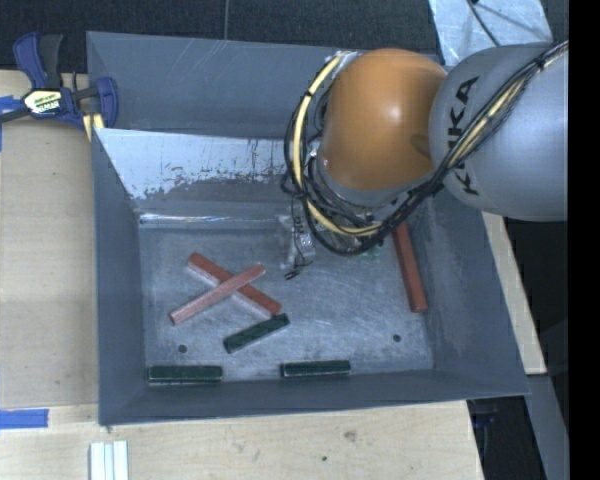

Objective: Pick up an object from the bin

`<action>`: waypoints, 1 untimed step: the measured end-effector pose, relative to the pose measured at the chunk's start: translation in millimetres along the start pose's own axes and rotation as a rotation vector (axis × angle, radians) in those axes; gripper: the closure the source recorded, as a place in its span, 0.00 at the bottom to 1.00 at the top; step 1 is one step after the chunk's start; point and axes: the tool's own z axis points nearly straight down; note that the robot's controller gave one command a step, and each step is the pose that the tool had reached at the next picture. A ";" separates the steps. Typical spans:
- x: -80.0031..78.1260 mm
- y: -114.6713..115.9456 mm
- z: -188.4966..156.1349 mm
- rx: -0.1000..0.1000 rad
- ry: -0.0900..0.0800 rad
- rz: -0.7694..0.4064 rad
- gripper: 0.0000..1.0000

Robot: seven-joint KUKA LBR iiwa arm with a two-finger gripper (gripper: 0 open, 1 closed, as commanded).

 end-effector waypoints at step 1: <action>-0.8 -11.2 -25.0 -0.002 0.004 -0.165 1.00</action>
Offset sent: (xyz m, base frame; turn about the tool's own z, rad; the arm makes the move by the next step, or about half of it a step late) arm 0.0009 -0.0104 0.0235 -0.1663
